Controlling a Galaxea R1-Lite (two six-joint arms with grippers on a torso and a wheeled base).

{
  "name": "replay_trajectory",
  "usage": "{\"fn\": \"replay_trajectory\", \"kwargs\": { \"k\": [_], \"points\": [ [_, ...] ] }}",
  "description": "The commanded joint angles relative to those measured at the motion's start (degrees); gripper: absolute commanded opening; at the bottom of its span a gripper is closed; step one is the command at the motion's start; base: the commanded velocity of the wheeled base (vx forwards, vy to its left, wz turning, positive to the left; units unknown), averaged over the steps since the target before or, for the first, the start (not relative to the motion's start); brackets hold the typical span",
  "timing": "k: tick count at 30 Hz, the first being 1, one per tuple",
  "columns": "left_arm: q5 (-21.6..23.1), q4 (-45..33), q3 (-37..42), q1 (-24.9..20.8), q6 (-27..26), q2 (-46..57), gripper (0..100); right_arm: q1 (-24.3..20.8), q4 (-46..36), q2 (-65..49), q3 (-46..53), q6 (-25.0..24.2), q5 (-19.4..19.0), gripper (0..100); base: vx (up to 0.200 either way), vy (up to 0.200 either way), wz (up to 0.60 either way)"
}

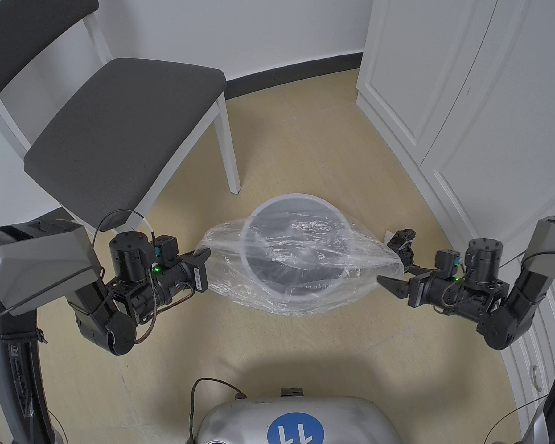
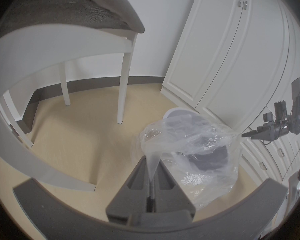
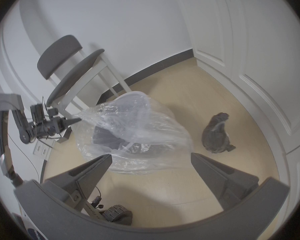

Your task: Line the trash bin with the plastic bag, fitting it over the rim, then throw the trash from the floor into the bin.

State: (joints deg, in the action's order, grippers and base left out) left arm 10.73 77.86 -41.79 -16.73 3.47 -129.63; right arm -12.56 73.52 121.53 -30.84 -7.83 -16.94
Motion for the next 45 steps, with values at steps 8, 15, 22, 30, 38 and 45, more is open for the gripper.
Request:
{"fn": "replay_trajectory", "kwargs": {
  "k": [8, 15, 22, 30, 38, 45],
  "points": [
    [-0.01, -1.31, -0.49, 0.64, 0.04, -0.27, 0, -2.65, -4.18, -7.45, -2.73, -0.79, 13.61, 100, 0.000, 0.000, 0.00],
    [-0.09, -1.57, -0.05, 0.29, 0.04, 0.17, 0, -10.03, -39.86, -12.37, -28.31, 0.09, 28.81, 100, 0.000, 0.000, 0.00],
    [-2.91, -1.66, 2.06, -0.50, -1.54, 0.08, 0, -16.62, -51.81, -7.53, -40.09, 8.88, 29.43, 100, 0.000, 0.000, 0.00],
    [-2.73, -1.13, 2.33, 0.03, -2.51, 0.00, 100, -19.26, -34.32, 1.52, -34.02, 29.97, 29.43, 100, 0.000, 0.000, 0.00],
    [-2.55, -0.96, 2.68, 0.20, -4.53, -0.18, 100, -19.26, -18.85, 12.68, -33.05, 42.28, 28.72, 100, 0.000, 0.000, 0.00],
    [-2.55, -0.96, 2.59, 0.29, -4.70, -0.44, 100, -21.02, -19.21, 13.65, -33.32, 42.54, 28.81, 100, 0.000, 0.000, 0.00]
  ]
}}
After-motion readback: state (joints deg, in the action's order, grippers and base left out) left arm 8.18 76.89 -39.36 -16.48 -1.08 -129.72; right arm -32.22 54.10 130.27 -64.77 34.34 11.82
